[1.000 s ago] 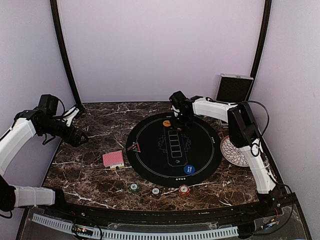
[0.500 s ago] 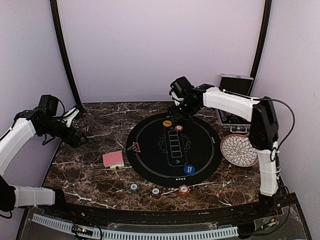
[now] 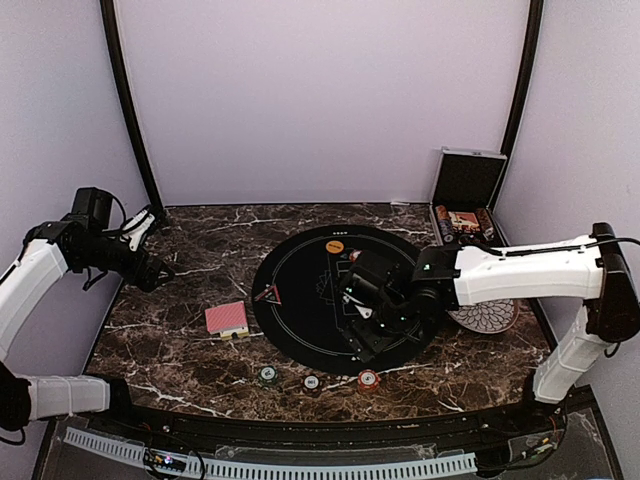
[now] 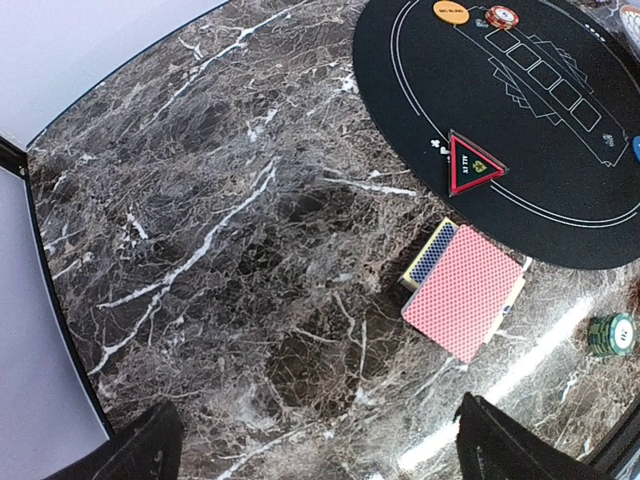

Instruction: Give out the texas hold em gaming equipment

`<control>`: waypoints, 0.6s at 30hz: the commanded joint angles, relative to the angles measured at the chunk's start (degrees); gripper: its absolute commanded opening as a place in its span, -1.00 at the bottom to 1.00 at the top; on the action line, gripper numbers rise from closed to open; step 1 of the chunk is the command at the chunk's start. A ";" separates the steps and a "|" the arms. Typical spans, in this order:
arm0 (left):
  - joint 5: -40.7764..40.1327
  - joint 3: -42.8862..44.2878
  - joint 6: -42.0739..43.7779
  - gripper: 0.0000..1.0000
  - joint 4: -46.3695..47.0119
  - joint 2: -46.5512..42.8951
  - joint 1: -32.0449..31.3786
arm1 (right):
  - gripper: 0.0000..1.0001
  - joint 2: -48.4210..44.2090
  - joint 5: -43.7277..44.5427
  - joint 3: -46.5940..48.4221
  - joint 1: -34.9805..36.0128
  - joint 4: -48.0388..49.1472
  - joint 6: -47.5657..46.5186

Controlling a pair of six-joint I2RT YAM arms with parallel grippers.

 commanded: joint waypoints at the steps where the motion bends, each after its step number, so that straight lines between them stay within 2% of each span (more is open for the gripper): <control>1: -1.35 0.35 -1.72 0.98 1.59 -1.15 0.10 | 0.82 -5.13 -3.37 -4.16 4.25 -0.86 6.31; 9: -3.28 2.51 -2.03 0.98 -0.89 2.20 0.10 | 0.77 -3.69 -9.26 -9.00 7.65 1.23 7.85; 18: -0.48 2.99 -1.65 0.97 -1.78 2.23 0.09 | 0.71 -0.54 -9.75 -8.64 7.80 2.74 6.48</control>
